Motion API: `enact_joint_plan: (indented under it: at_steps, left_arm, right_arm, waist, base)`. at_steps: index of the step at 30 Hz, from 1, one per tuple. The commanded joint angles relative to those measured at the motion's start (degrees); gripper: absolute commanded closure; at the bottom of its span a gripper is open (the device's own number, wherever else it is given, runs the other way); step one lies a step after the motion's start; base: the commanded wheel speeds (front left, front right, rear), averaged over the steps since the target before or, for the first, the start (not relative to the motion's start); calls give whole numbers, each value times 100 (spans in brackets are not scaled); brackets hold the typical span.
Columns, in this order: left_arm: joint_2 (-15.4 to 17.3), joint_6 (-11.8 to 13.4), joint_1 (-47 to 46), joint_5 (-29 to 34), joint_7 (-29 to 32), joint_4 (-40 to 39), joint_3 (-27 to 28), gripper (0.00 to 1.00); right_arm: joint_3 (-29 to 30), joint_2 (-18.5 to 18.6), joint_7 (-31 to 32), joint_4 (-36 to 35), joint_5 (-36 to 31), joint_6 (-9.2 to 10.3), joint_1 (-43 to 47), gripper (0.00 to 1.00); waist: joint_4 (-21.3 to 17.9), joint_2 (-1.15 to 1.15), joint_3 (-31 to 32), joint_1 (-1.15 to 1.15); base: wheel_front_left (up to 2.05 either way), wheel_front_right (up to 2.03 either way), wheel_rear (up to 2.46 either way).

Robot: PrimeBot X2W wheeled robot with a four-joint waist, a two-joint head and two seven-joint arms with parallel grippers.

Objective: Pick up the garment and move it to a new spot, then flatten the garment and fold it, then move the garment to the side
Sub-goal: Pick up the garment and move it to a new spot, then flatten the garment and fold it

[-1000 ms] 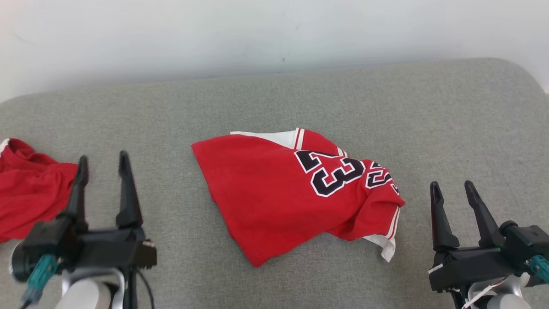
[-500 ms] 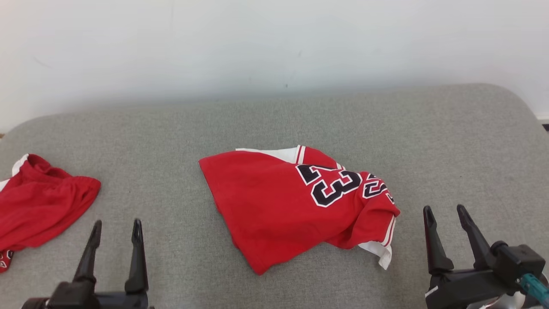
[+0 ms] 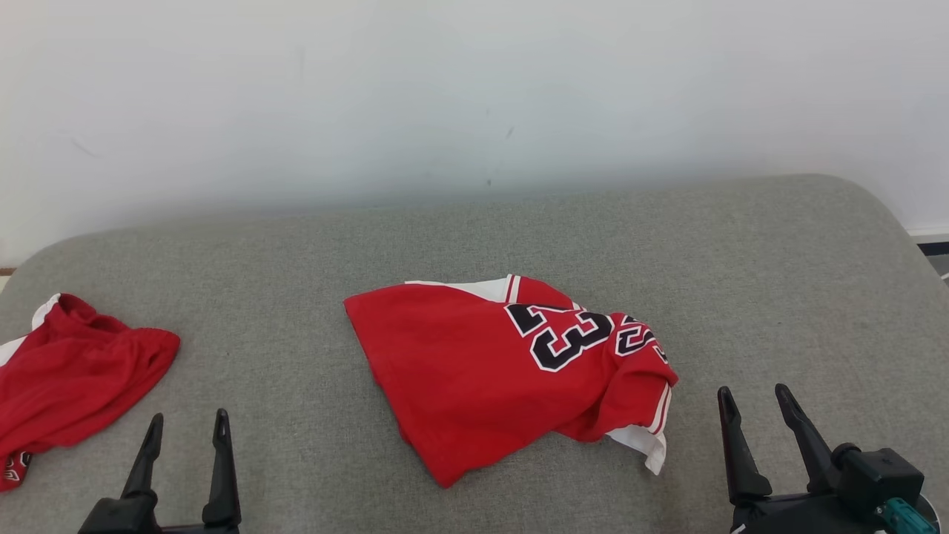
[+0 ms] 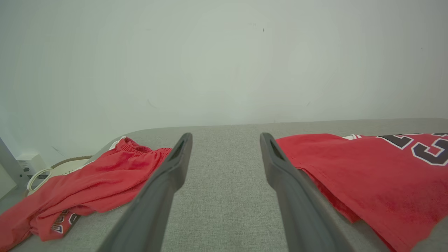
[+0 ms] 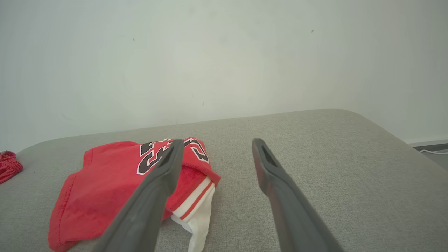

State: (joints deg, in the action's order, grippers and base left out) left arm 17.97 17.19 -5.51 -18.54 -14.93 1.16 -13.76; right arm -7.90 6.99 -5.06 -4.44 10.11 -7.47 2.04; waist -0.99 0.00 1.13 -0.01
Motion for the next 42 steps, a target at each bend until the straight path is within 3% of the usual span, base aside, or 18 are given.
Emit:
enact_joint_plan:
  at_steps: [1, 11, 22, 31, 42]
  left_arm:
    - [-20, -29, 63, -47, -13, 35, 65, 0]
    - [-112, -335, 21, -152, -13, 198, 72, 0]
    - [-155, -394, -131, -159, -14, 351, 21, 0]
    - [-248, -455, -315, -116, -9, 421, -100, 0]
    - [-661, -581, -726, 22, -12, 541, -282, 0]
  right_arm:
    - [-4, -13, 3, -36, -20, -4, 66, 0]
    - [-31, -36, 46, -105, -65, -4, 154, 0]
    - [-49, -20, 63, -105, -90, -4, 156, 0]
    - [-161, 98, 126, 34, -100, -4, 174, 0]
    - [-518, 393, 179, 628, -106, -4, 62, 0]
  waist:
    - [-12, 0, 21, 1]
    - [8, 0, 47, 1]
    - [66, 0, 22, 1]
    - [339, 0, -97, 1]
    - [785, 0, -397, 1]
  base:
    - [0, 0, 0]
    - [0, 0, 0]
    - [0, 0, 0]
    - [0, 0, 0]
    - [0, 0, 0]
